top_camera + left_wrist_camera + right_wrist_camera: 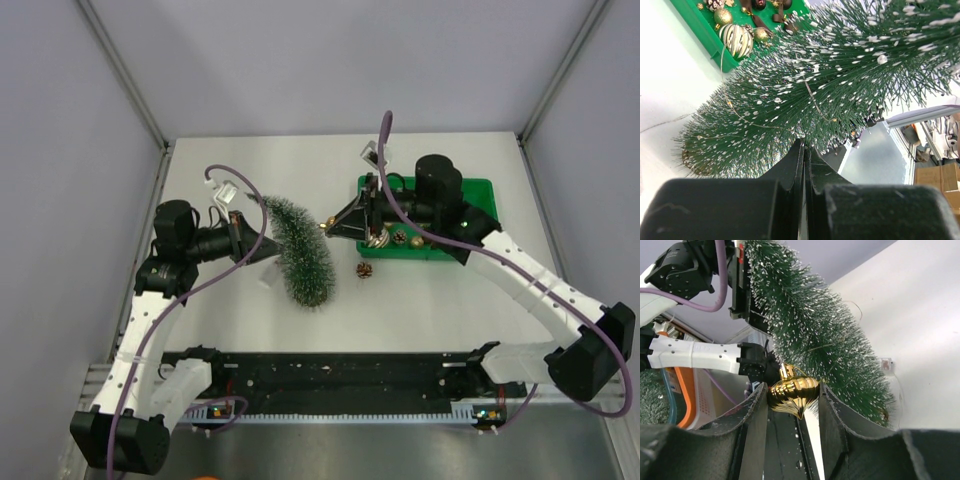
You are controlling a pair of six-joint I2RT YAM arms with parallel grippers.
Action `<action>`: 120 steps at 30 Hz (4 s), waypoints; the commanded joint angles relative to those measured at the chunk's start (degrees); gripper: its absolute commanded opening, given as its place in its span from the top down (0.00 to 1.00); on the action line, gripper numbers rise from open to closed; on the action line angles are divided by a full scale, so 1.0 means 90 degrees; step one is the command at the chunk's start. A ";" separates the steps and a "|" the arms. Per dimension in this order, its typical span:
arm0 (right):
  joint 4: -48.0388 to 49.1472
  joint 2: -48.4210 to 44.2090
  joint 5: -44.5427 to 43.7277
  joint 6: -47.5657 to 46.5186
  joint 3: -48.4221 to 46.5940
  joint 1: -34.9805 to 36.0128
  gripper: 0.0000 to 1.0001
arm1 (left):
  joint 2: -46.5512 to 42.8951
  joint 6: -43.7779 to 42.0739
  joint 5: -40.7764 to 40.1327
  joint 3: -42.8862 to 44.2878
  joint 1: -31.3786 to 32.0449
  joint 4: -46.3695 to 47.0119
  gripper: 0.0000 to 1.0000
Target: Decorate the small christmas tree
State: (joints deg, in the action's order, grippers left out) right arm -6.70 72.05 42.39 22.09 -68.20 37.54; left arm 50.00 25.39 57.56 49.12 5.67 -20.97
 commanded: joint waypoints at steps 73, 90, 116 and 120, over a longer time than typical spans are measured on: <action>0.0012 -0.0027 -0.0423 -0.0608 0.0420 0.0067 0.92 | 0.0333 -0.1131 -0.0155 0.0333 0.0024 -0.0268 1.00; 0.0148 -0.0066 -0.0657 -0.0599 0.0888 0.0292 0.84 | 0.0294 -0.0878 -0.0136 0.0265 0.0063 -0.0023 1.00; 0.0980 -0.0076 -0.1311 -0.0061 0.1201 0.0292 0.51 | 0.0080 -0.0604 0.0040 0.0430 0.0063 -0.0169 0.83; 0.0561 -0.0242 -0.1682 -0.0266 0.1036 0.0292 0.47 | 0.0050 -0.0731 0.0030 0.0508 0.0063 -0.0365 0.80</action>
State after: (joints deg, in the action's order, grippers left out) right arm -0.25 72.77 30.65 21.12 -56.64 39.38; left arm 51.86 20.18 56.53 50.76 6.04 -23.64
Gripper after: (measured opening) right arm 0.511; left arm 0.180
